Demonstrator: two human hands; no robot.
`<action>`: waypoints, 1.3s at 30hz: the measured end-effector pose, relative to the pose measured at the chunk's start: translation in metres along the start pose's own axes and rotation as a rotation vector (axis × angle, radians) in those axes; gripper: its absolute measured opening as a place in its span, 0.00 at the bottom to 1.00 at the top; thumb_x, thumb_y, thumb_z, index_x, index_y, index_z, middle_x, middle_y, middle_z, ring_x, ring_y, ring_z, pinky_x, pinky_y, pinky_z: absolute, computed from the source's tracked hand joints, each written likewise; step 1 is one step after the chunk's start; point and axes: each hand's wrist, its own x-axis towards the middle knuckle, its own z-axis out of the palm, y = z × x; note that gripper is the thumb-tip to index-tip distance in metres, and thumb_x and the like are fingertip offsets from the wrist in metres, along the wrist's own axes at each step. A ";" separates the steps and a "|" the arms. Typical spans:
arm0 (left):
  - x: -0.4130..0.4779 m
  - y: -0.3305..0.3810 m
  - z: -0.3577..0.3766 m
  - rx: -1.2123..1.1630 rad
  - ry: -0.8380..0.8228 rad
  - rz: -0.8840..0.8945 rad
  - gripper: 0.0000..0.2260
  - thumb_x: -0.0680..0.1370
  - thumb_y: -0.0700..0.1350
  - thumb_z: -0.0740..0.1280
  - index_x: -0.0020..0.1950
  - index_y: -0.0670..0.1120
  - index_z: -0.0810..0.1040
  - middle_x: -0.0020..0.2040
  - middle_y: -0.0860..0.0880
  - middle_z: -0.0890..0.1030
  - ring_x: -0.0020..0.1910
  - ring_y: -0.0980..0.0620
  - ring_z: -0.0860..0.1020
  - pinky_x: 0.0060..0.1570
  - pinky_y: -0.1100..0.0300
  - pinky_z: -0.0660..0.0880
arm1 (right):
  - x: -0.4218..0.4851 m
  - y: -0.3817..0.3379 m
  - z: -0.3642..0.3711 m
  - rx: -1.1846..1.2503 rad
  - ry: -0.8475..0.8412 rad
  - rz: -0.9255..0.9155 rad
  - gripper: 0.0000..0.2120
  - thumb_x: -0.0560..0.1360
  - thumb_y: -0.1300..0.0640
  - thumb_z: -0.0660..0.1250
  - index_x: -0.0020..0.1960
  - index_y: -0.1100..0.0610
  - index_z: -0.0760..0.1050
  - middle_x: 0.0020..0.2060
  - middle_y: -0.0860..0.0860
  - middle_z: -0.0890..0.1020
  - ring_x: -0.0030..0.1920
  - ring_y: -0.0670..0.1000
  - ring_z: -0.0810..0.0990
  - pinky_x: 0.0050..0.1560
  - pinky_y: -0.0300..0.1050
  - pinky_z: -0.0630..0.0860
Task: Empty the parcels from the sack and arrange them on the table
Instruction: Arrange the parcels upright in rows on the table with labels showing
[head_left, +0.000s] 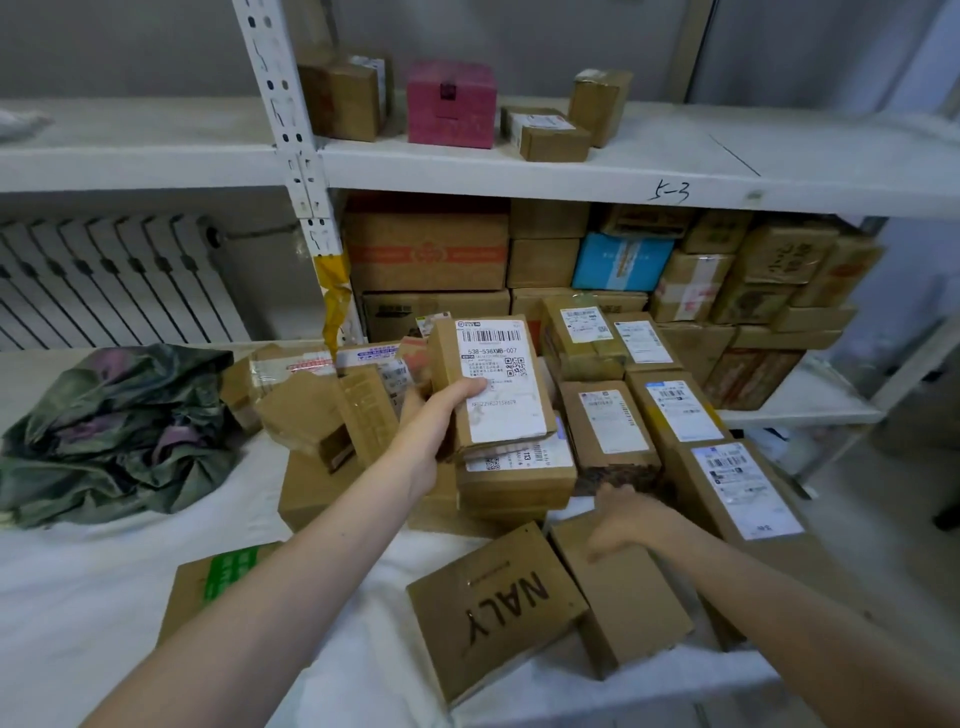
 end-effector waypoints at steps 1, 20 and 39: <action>-0.001 0.000 0.000 0.000 0.003 -0.005 0.25 0.70 0.47 0.75 0.65 0.49 0.73 0.51 0.49 0.85 0.49 0.49 0.84 0.46 0.53 0.79 | 0.003 0.000 0.009 -0.086 -0.085 0.000 0.43 0.68 0.44 0.73 0.75 0.57 0.58 0.70 0.57 0.66 0.66 0.56 0.70 0.62 0.50 0.74; -0.009 -0.015 0.002 -0.051 0.107 0.027 0.30 0.66 0.47 0.77 0.66 0.48 0.72 0.52 0.48 0.85 0.50 0.46 0.84 0.55 0.46 0.79 | -0.003 0.030 -0.001 0.426 0.219 0.140 0.68 0.57 0.32 0.77 0.77 0.51 0.33 0.72 0.61 0.56 0.73 0.62 0.59 0.68 0.57 0.65; -0.035 -0.044 0.034 -0.065 0.185 -0.013 0.30 0.66 0.51 0.76 0.66 0.50 0.73 0.53 0.49 0.85 0.54 0.47 0.82 0.52 0.49 0.79 | 0.000 0.058 0.062 0.497 0.128 -0.096 0.45 0.66 0.41 0.75 0.74 0.55 0.58 0.71 0.57 0.62 0.71 0.58 0.64 0.67 0.53 0.70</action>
